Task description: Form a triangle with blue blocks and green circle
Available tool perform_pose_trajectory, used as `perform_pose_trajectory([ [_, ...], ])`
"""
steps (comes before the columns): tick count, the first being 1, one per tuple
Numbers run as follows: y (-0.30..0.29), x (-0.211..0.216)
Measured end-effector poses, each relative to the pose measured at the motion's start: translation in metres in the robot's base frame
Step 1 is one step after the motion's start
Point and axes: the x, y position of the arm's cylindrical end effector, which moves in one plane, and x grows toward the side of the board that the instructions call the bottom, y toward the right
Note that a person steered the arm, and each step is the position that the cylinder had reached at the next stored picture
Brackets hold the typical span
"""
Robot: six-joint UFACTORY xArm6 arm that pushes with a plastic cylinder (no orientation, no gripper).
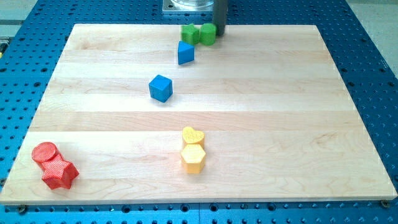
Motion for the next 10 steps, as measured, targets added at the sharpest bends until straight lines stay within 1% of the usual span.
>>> perform_pose_trajectory([
  [1, -0.053, 0.052],
  [2, -0.069, 0.082],
  [4, -0.055, 0.098],
  [5, -0.139, 0.091],
  [6, -0.213, 0.116],
  [7, -0.219, 0.174],
  [8, -0.182, 0.194],
  [9, -0.147, 0.158],
  [10, -0.101, 0.150],
])
